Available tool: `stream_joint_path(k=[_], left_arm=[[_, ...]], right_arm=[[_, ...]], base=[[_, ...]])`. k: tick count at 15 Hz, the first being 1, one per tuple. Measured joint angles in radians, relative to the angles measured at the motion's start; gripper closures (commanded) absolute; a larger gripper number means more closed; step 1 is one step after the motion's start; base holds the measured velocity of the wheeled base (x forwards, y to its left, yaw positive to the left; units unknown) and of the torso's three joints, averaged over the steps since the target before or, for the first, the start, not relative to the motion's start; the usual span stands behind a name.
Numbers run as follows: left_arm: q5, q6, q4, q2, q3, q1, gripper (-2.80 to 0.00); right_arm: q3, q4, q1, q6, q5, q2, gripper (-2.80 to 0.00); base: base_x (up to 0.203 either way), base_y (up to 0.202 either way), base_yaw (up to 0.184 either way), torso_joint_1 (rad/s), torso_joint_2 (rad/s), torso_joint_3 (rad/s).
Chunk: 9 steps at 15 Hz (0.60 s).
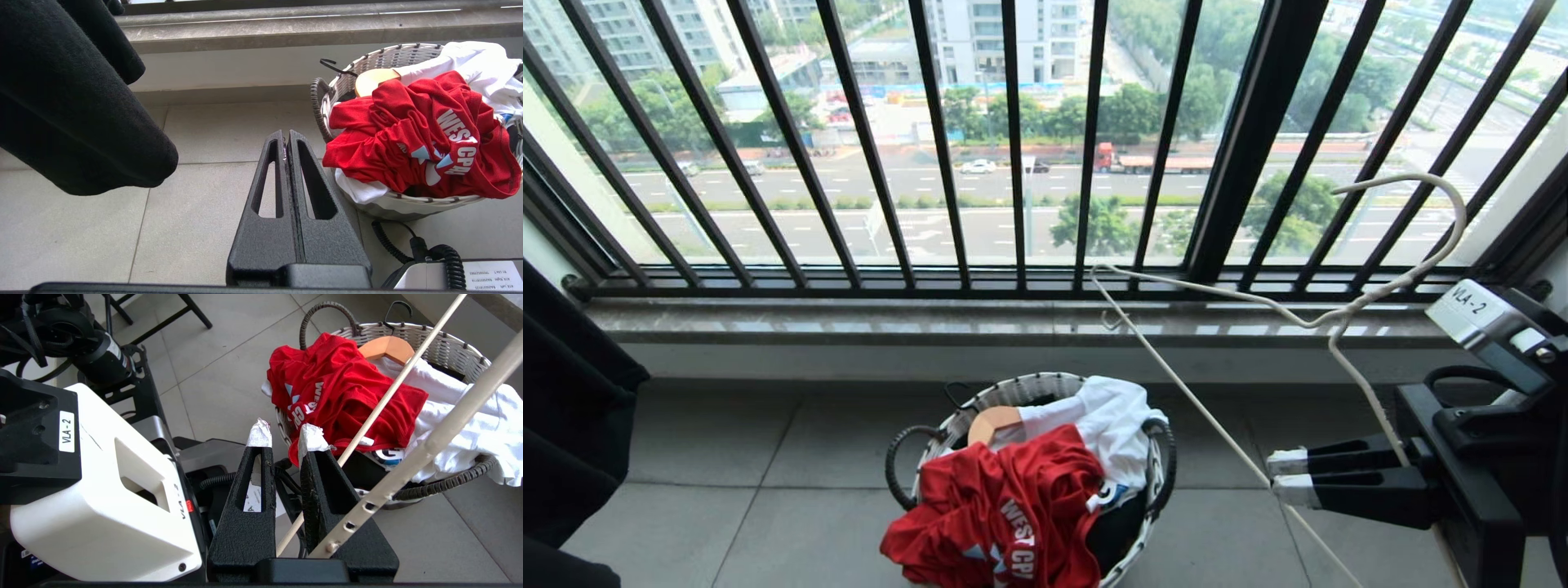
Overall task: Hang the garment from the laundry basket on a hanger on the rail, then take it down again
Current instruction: Pick up clothes from the basket
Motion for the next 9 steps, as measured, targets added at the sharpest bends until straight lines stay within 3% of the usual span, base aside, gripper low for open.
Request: stream_joint_path(k=[9], left_arm=[[0.000, 0.001, 0.000, 0.000, 0.000, 0.000, 0.00]], right_arm=[[0.002, 0.000, 0.000, -0.001, 0.000, -0.006, 0.00]], base=[[0.000, 0.000, 0.000, 0.005, 0.00, -0.195]])
